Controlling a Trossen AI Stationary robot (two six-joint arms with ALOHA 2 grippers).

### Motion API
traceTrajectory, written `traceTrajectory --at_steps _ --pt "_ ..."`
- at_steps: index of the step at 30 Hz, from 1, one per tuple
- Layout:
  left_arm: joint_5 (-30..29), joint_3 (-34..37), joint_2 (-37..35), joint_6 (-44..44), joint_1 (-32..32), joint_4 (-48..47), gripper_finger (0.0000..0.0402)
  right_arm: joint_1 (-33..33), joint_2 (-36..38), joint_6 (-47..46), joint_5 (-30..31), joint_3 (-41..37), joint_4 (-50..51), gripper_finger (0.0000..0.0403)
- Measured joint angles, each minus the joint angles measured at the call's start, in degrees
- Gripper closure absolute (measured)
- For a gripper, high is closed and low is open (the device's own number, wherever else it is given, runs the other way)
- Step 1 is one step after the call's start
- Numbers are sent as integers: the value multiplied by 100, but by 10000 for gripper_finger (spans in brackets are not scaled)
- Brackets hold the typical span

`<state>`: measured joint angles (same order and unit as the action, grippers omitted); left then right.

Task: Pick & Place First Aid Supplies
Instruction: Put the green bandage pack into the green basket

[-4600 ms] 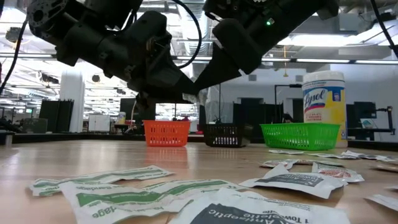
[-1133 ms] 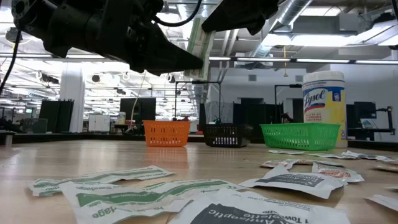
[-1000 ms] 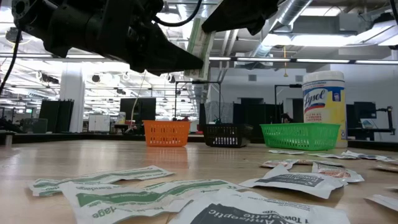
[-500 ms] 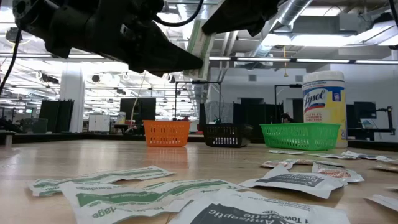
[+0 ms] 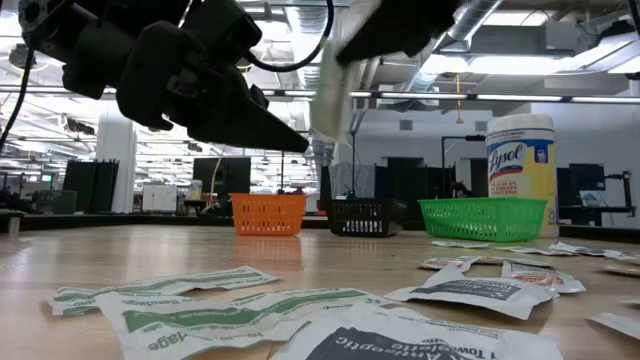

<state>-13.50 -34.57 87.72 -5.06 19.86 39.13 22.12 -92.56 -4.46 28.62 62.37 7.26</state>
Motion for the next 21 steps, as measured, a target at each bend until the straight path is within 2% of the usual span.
traceTrajectory --at_steps 2,5,9,12,17,21 --pt "-2 0 -7 1 0 19 344 -1 143 -142 55 -7 418 403" --pt "-2 0 -8 0 0 22 339 6 493 -784 662 7 1425 403" --pt "-5 0 -8 93 0 30 341 4 967 -2427 1916 3 3357 403" --pt "-11 0 -8 131 0 31 345 -27 1282 -3584 2394 -223 4353 403" --pt "-19 -2 -8 132 0 37 346 -141 1896 -4355 2217 -1024 4589 403" --pt "-17 -2 -10 131 0 71 346 -241 2642 -4637 2400 -1705 4293 403"
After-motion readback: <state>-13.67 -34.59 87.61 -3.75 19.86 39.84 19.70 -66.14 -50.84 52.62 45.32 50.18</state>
